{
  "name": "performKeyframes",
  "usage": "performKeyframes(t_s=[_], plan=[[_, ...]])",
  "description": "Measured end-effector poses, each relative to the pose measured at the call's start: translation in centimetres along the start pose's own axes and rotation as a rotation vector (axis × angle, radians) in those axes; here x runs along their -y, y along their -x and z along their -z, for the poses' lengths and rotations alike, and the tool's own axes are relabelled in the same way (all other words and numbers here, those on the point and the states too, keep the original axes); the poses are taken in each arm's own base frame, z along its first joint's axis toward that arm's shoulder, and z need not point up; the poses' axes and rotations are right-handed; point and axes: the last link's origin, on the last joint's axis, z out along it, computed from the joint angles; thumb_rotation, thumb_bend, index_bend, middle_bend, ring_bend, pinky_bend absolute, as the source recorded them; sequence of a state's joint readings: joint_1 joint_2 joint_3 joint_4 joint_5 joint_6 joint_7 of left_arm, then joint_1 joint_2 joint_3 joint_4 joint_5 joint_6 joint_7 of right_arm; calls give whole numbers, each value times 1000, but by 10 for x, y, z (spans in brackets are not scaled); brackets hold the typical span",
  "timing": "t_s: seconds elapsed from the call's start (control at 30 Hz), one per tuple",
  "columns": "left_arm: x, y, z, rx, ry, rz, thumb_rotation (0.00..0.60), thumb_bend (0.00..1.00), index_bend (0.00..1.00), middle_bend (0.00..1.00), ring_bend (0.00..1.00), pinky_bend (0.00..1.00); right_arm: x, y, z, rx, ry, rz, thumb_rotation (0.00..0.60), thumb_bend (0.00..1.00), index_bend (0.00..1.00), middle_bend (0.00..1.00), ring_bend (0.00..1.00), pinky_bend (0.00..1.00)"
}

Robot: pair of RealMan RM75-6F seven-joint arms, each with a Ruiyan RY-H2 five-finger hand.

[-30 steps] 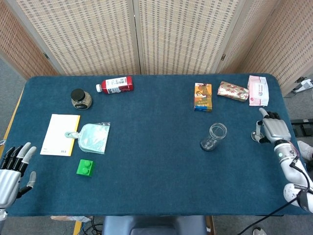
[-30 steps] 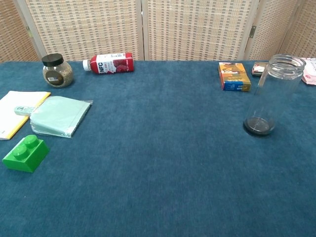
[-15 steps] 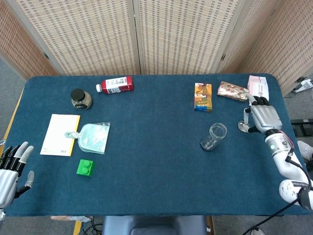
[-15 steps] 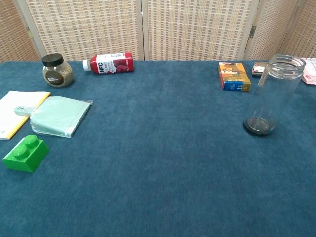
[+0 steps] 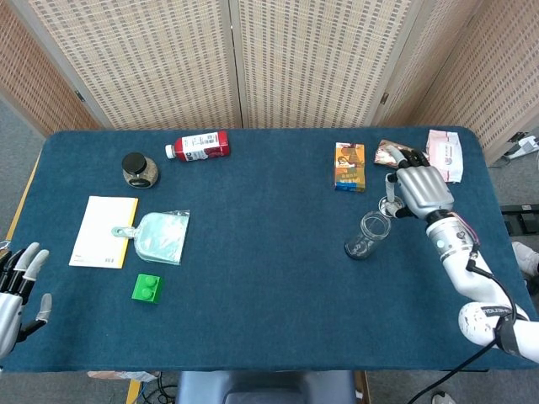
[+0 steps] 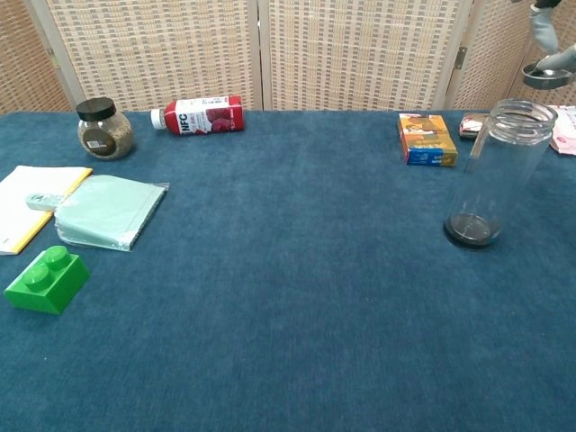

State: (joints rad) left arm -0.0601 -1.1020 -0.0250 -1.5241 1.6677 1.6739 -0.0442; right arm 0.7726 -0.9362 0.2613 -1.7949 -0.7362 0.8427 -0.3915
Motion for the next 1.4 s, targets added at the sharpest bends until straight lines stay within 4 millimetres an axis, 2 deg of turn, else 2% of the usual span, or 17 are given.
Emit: performKeyframes(t_s=[0.3, 1.1, 1.4], plan=[[-1, -2, 1, -6, 3, 0, 600, 506, 0, 5, 0, 0, 15, -1, 6, 2, -27, 19, 600, 311, 669, 5, 0, 0], [-2, -7, 4, -26, 1, 3, 600, 506, 0, 5, 0, 0, 24, 19, 5, 56, -49, 47, 600, 306, 669, 5, 0, 0], [-2, -7, 4, -27, -2, 0, 600, 507, 0, 6, 0, 0, 19, 23, 6, 59, -27, 75, 600, 305, 669, 5, 0, 0]])
